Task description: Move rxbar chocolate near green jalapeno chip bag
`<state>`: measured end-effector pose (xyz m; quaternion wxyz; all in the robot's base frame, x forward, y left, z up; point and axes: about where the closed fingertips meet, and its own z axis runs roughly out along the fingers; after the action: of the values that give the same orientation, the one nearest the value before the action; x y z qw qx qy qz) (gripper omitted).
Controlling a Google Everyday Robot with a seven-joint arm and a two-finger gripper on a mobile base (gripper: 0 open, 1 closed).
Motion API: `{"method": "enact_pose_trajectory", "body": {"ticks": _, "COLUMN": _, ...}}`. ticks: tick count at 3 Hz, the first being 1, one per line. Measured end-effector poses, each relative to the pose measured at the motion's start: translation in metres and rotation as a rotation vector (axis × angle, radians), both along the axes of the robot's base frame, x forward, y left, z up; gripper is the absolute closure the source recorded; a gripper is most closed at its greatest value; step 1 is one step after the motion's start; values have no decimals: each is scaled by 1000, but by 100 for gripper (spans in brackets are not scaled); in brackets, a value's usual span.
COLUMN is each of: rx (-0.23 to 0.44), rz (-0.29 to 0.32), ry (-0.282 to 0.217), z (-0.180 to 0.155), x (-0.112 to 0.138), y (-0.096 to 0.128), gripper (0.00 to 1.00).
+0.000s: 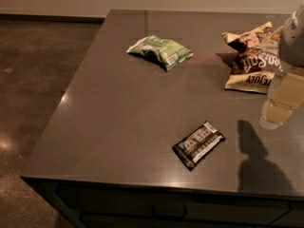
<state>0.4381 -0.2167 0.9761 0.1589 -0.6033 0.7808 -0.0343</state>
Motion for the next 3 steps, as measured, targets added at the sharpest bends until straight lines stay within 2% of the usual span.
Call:
{"method": "enact_pose_trajectory", "body": {"ticks": 1, "rx": 0, "rz": 0, "ry": 0, "z": 0, "x": 0, "y": 0, "gripper": 0}}
{"method": "enact_pose_trajectory", "body": {"ticks": 2, "rx": -1, "rz": 49, "ry": 2, "z": -1, "x": 1, "y": 6, "gripper": 0}}
{"method": "enact_pose_trajectory", "body": {"ticks": 3, "rx": -13, "rz": 137, "ry": 13, "z": -11, "x": 3, "y": 18, "gripper": 0}}
